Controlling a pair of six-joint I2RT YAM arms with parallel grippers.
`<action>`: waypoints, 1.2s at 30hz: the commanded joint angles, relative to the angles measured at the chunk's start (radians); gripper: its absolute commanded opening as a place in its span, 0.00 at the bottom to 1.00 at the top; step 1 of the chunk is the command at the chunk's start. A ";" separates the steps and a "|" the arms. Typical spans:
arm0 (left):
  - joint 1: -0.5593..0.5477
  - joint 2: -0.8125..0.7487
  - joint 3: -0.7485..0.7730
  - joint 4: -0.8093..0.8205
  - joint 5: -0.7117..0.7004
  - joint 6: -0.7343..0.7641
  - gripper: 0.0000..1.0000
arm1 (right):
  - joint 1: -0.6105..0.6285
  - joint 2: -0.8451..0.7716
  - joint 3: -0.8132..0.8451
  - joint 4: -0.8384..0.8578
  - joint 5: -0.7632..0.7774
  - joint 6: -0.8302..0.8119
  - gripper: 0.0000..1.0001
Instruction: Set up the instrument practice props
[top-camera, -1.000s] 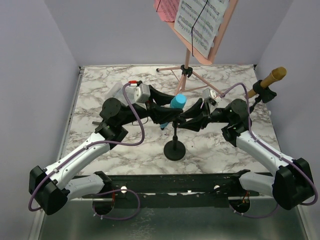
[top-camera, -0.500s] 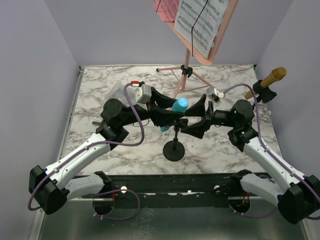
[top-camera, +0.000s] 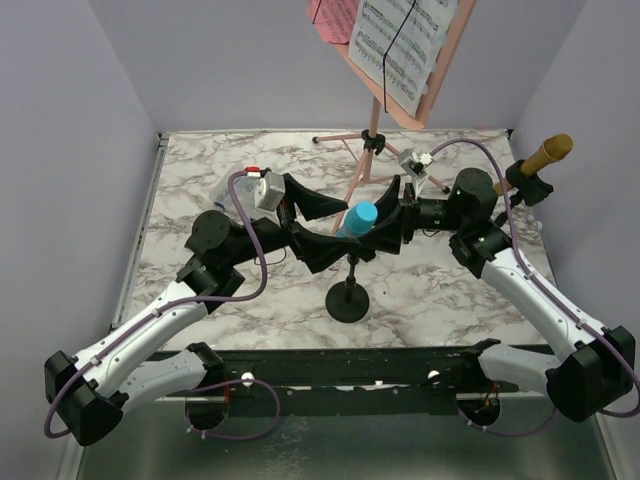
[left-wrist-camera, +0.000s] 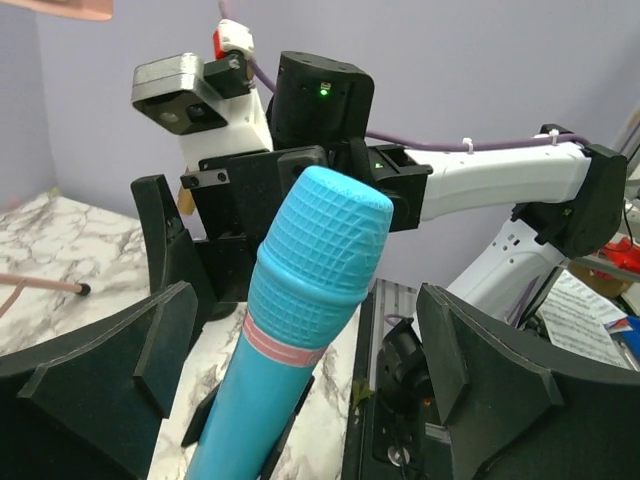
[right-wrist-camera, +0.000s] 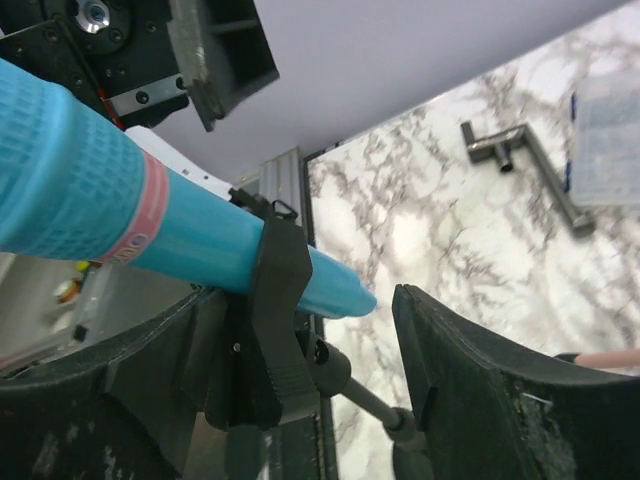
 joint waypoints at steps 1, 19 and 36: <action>-0.001 -0.055 -0.007 -0.178 -0.079 0.057 0.95 | 0.009 0.026 0.013 -0.026 -0.085 0.030 0.67; -0.001 -0.162 -0.153 -0.324 -0.177 -0.002 0.80 | 0.025 0.112 -0.012 -0.125 -0.109 -0.043 0.47; 0.000 -0.302 -0.106 -0.461 -0.317 0.004 0.96 | 0.025 0.064 0.101 -0.253 0.102 -0.043 0.76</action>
